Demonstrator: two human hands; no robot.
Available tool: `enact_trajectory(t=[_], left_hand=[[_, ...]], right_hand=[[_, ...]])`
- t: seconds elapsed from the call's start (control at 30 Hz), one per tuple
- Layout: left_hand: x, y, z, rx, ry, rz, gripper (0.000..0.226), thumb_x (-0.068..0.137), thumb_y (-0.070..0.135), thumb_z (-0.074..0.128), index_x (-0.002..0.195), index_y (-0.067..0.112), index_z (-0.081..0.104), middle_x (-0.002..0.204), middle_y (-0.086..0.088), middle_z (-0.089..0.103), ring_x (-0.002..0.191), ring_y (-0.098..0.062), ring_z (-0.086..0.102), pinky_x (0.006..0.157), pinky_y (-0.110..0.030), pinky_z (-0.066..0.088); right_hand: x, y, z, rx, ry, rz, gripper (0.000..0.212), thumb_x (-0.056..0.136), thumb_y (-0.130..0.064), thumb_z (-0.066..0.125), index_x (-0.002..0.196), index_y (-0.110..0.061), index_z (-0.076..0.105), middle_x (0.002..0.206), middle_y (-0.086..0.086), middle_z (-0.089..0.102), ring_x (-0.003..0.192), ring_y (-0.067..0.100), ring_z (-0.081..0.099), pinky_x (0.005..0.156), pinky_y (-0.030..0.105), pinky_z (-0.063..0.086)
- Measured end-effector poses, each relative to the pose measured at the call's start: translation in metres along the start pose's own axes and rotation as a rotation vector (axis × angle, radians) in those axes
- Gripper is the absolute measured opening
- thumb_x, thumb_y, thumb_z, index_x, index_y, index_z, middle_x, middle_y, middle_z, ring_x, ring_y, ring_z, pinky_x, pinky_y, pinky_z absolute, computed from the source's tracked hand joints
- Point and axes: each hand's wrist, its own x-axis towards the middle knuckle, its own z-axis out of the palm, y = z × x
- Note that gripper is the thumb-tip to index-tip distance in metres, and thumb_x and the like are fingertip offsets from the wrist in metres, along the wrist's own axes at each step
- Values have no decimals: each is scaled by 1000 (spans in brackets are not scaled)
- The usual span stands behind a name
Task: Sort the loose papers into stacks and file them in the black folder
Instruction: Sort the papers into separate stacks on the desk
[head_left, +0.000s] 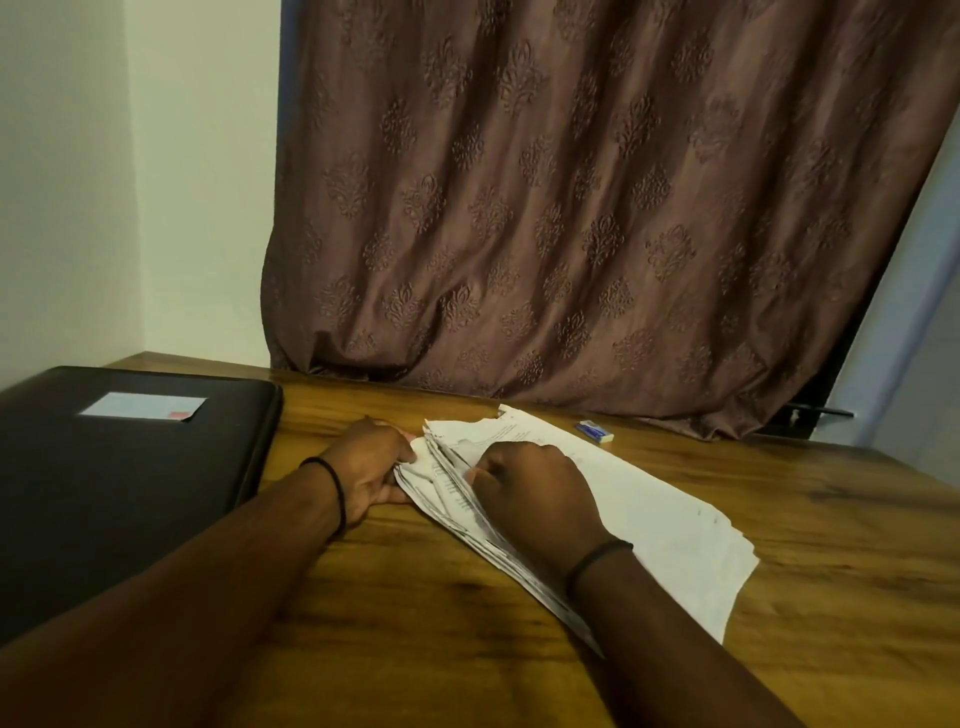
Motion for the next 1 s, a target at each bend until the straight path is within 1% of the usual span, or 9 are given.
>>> enact_trajectory(t=[0.07, 0.13, 0.3, 0.43, 0.53, 0.6, 0.7, 0.87, 1.0], left_hand=[[-1, 0, 1, 3, 6, 4, 24, 93, -11, 40, 85, 6, 56, 77, -12, 66, 68, -23, 64, 49, -32, 57], [-2, 0, 2, 15, 12, 7, 25, 93, -11, 40, 85, 6, 56, 78, -12, 66, 69, -23, 64, 50, -32, 57], [2, -2, 1, 17, -20, -7, 18, 94, -2, 45, 92, 4, 62, 86, -12, 72, 78, -25, 68, 68, -38, 59], [5, -5, -2, 1, -120, -31, 19, 96, 15, 57, 107, 4, 68, 98, -12, 75, 86, -23, 71, 64, -34, 61], [8, -6, 0, 26, -135, -36, 22, 91, 9, 64, 112, 1, 66, 96, -13, 75, 84, -23, 73, 62, -33, 61], [11, -6, 1, 43, -97, -43, 25, 90, 0, 63, 114, -1, 62, 95, -15, 75, 79, -24, 73, 58, -33, 61], [14, -6, 1, 44, -76, -54, 35, 90, -6, 59, 124, 1, 57, 104, -17, 72, 82, -24, 71, 56, -34, 61], [15, -5, -1, 36, -86, -55, 40, 95, -1, 54, 134, 8, 51, 106, -13, 72, 86, -23, 70, 67, -39, 61], [13, -6, 0, 15, -85, -42, 33, 98, 0, 50, 131, 7, 52, 102, -12, 71, 84, -22, 68, 61, -38, 59]], right_hand=[[1, 3, -1, 35, -1, 34, 30, 96, -44, 54, 93, -22, 74, 87, -4, 72, 78, 11, 60, 79, 32, 54], [2, 4, -2, 45, -8, 40, 27, 97, -40, 54, 98, -21, 74, 92, -3, 73, 82, 12, 62, 83, 30, 53], [4, 3, -5, 96, 15, 77, 25, 99, -32, 53, 103, -16, 72, 98, 1, 72, 85, 14, 61, 87, 29, 52], [5, 5, -5, 156, 24, 114, 22, 98, -30, 54, 99, -16, 71, 97, 2, 71, 85, 14, 60, 87, 31, 52], [5, 5, -7, 170, 13, 114, 19, 97, -28, 54, 97, -16, 70, 95, 2, 70, 85, 16, 60, 85, 33, 52], [4, 3, -8, 164, 3, 109, 18, 98, -27, 54, 97, -16, 68, 95, 3, 69, 86, 16, 60, 84, 30, 51], [4, 3, -9, 160, 30, 121, 18, 98, -28, 53, 96, -17, 67, 94, 2, 69, 84, 16, 59, 81, 29, 50], [6, 6, -7, 201, 39, 158, 15, 98, -28, 54, 92, -20, 65, 94, -1, 69, 84, 12, 59, 78, 26, 46], [5, 9, -4, 282, -4, 136, 14, 96, -29, 58, 91, -20, 69, 96, -5, 69, 87, 8, 58, 80, 22, 44]])
